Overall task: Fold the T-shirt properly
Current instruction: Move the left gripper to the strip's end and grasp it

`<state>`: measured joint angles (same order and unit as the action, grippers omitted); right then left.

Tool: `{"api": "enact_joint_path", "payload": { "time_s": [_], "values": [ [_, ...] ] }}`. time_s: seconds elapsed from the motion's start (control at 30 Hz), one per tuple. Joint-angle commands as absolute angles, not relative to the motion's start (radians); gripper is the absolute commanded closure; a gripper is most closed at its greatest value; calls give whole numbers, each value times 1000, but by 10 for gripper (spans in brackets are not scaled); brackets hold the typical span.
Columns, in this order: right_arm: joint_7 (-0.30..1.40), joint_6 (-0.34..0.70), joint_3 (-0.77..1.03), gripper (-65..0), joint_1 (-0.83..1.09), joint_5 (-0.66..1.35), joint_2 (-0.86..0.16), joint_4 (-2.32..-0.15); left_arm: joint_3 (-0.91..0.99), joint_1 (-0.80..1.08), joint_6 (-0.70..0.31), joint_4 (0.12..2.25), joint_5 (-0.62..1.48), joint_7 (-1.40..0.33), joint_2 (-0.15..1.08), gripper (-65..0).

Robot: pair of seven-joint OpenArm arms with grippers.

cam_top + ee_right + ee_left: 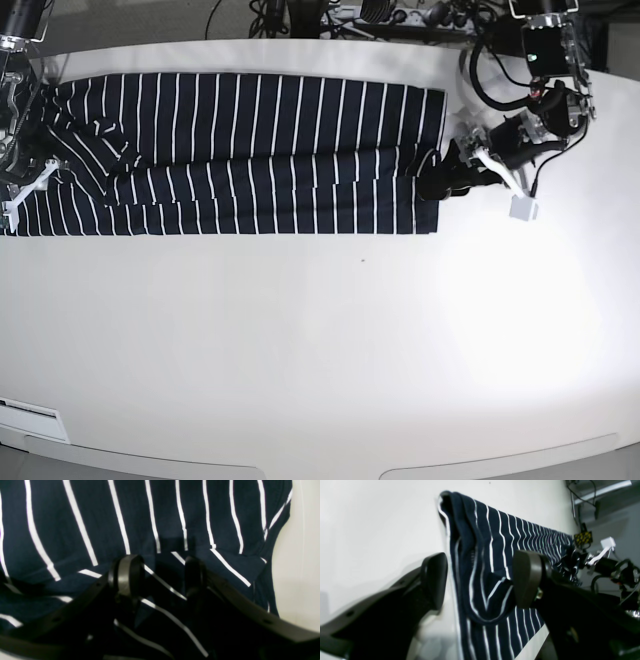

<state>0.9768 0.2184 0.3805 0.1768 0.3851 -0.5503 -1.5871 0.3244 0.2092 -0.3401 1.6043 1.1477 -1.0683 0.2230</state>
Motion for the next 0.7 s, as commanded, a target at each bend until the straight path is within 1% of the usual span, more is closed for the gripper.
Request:
{"api": "enact_joint_path", "payload": {
  "time_s": [0.0, 0.13, 0.27, 0.53, 0.67],
  "values": [
    [965, 216, 387, -317, 166, 383, -581, -1598, 316, 221, -303, 1617, 1076, -1111, 225, -422],
    [965, 206, 387, -317, 166, 336, -589, -1598, 316, 228, -242, 1669, 995, -1090, 212, -422],
    [965, 206, 387, -317, 165, 309, -603, -1598, 316, 233, -189, 1672, 937, -1072, 196, -422],
    [964, 191, 387, -317, 165, 309, -619, -1598, 308, 254, -162, 1672, 931, -1070, 185, -422],
    [961, 191, 387, -317, 165, 309, -619, -1598, 253, 258, -163, 1671, 931, -1069, 165, -422]
  ]
}}
